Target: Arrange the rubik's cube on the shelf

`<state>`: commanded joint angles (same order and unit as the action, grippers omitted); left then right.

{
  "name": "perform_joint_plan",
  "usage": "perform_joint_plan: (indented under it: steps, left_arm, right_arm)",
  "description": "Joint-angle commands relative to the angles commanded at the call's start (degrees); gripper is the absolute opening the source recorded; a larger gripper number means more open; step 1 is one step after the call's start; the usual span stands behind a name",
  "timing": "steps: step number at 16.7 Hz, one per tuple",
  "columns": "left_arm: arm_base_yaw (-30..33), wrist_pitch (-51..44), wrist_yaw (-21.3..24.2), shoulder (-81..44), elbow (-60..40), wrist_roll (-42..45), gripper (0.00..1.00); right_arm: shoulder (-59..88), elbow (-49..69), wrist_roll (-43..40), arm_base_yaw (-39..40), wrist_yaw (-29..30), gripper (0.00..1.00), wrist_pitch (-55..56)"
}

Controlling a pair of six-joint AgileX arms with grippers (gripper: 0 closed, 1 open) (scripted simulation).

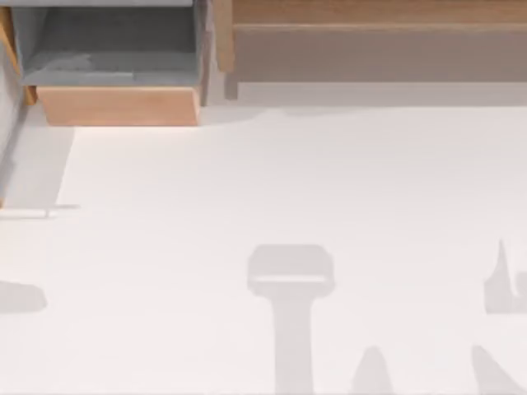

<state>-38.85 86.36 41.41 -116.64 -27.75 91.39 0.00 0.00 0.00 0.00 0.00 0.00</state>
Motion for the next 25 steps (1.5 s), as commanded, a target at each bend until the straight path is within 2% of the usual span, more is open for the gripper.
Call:
perform_joint_plan:
  steps: [13,25]
  left_arm:
    - [0.0,0.0,0.0,0.0,0.0,0.0,0.98]
    - [-1.3,0.9,1.2,0.5,1.5,0.1,1.0]
  right_arm:
    - [0.0,0.0,0.0,0.0,0.0,1.0,0.0]
    - [0.0,0.0,0.0,0.0,0.0,1.0,0.0]
